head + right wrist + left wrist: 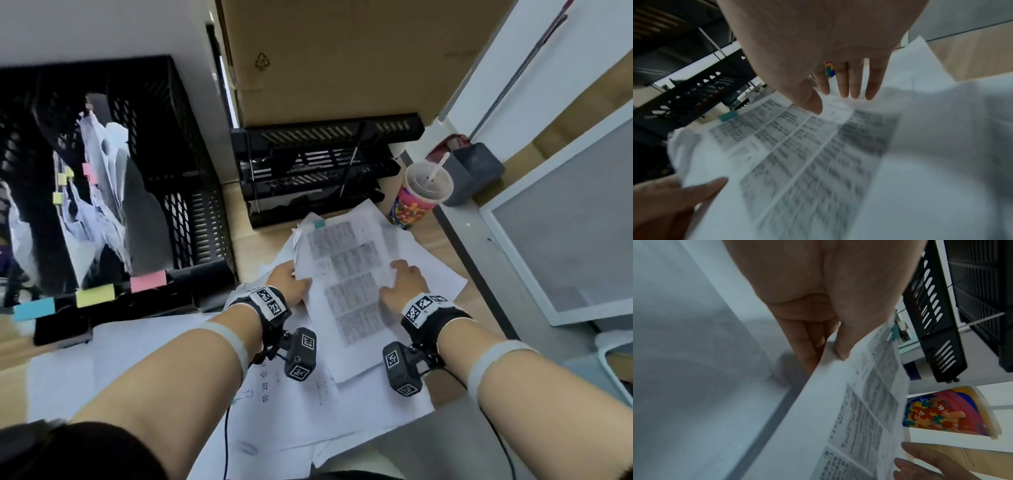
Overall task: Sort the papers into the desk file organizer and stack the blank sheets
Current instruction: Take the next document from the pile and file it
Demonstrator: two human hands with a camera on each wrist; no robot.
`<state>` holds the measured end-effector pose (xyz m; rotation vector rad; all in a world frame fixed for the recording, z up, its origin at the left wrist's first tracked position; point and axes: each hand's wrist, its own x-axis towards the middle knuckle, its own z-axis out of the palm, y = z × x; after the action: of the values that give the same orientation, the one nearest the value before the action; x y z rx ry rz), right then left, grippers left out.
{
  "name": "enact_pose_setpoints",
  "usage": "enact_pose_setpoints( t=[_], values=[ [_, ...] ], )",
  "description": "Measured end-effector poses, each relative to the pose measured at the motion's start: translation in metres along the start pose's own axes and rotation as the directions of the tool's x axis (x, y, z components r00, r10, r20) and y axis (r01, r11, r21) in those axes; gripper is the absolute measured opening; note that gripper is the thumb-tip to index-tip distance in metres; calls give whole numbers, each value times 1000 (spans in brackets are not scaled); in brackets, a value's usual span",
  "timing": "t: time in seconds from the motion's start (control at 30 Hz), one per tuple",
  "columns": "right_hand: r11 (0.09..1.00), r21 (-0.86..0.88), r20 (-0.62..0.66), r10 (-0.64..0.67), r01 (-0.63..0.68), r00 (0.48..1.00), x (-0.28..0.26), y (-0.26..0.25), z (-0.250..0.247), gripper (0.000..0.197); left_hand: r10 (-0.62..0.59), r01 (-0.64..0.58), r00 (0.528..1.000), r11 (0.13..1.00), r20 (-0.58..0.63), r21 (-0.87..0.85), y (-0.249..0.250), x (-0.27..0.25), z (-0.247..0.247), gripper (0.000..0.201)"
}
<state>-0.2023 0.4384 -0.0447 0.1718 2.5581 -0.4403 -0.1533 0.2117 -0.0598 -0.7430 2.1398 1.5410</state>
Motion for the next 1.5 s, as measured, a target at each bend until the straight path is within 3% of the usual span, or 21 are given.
enact_pose_setpoints(
  t=[0.13,0.27,0.5,0.67,0.73,0.77,0.9,0.97,1.07,1.17,1.27,1.37,1.5],
  values=[
    [983,170,5,-67,65,998,-2,-31,-13,56,-25,31,998,994,59,-100,2,-24,-42,26],
    [942,248,82,-255,228,963,-18,-79,-11,27,-52,54,998,994,24,-99,-9,-54,-99,29],
    [896,210,104,-418,391,903,-63,-156,25,25,-80,70,995,983,-56,-169,-54,-107,-185,27],
    [875,259,125,-451,410,884,-91,-197,45,18,-90,64,989,975,-116,-212,-80,-134,-232,21],
    [860,278,77,-465,428,882,-99,-219,46,17,-62,33,989,978,-135,-206,-87,-142,-250,15],
    [845,293,27,-476,448,879,-104,-232,43,26,-42,13,988,981,-149,-192,-90,-145,-259,14],
    [777,365,-152,-494,512,856,-116,-301,28,42,25,-33,983,998,-182,-44,-98,-158,-292,25],
    [764,390,-186,-481,514,857,-120,-337,21,41,48,-49,983,999,-179,1,-101,-162,-305,25],
    [742,518,-72,-458,425,886,-122,-380,17,37,35,-30,987,999,-156,40,-108,-168,-320,21],
    [726,611,11,-407,316,914,-117,-399,23,15,6,1,992,999,-127,49,-122,-172,-334,15],
    [759,484,-126,-432,435,893,-111,-399,30,16,-18,16,993,1000,-114,-14,-136,-172,-342,9],
    [763,247,-333,-511,597,792,-115,-392,31,34,-22,17,994,999,-110,-47,-140,-172,-344,12],
    [791,100,-437,-510,603,741,-131,-371,39,43,-17,13,995,999,-95,-38,-135,-172,-346,15]
  ],
)
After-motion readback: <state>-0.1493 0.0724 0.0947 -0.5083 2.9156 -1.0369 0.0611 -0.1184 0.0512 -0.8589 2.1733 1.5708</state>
